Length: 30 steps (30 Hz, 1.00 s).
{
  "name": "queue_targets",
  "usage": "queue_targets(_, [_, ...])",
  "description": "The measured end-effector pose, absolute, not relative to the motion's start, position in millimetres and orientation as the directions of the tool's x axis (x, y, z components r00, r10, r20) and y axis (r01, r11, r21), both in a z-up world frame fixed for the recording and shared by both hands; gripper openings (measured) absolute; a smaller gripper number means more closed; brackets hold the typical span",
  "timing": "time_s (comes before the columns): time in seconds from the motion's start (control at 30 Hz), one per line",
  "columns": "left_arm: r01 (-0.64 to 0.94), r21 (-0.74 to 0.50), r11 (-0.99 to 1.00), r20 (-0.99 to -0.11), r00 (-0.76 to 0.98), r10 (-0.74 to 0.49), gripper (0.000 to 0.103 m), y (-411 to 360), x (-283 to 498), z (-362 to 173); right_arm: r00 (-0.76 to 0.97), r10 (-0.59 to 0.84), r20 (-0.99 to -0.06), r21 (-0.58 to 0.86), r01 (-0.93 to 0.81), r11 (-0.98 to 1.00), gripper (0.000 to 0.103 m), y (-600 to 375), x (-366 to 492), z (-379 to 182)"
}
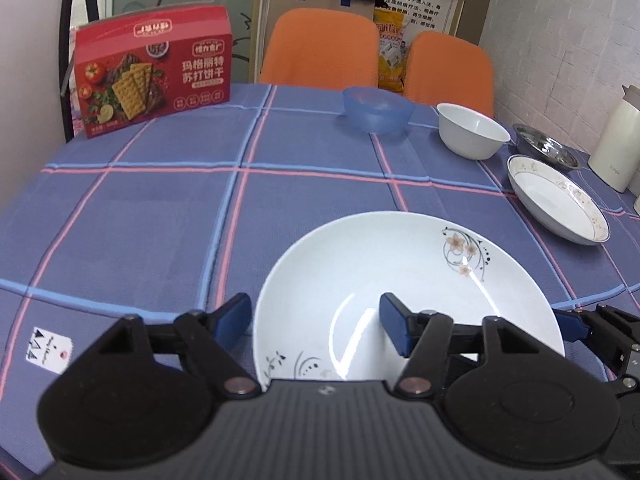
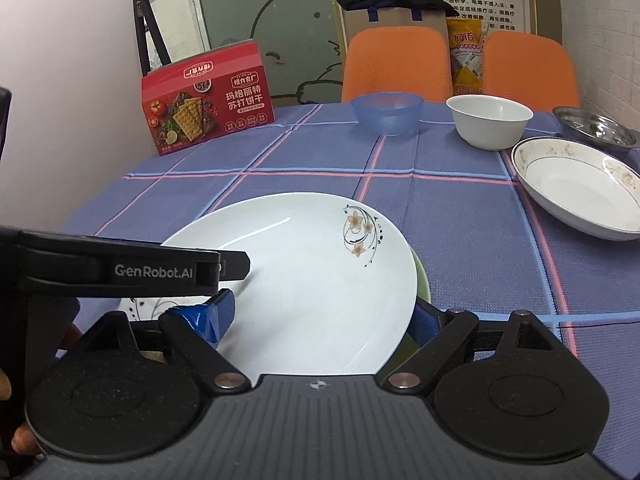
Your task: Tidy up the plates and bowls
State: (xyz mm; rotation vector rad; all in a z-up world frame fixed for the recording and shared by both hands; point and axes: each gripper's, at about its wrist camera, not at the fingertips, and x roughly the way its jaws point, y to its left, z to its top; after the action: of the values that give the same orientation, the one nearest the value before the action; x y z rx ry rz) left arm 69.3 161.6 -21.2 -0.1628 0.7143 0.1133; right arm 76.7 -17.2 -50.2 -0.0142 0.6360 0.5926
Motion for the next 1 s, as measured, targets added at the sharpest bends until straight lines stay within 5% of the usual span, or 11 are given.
queue_targets(0.3, [-0.184, -0.117, 0.976, -0.595, 0.800, 0.079, 0.072, 173.6, 69.6, 7.9, 0.651, 0.564, -0.508, 0.277, -0.496, 0.823, 0.076, -43.3, 74.2, -40.5])
queue_targets(0.53, [-0.114, -0.124, 0.986, -0.609, 0.793, 0.016, 0.072, 147.4, 92.7, 13.6, 0.773, 0.467, -0.430, 0.230, -0.407, 0.884, 0.076, -88.8, 84.2, -18.0])
queue_targets(1.0, [0.142, -0.162, 0.976, -0.671, 0.710, -0.215, 0.073, 52.8, 197.3, 17.0, 0.829, 0.218, -0.515, 0.164, -0.155, 0.974, 0.077, -195.8, 167.0, -30.2])
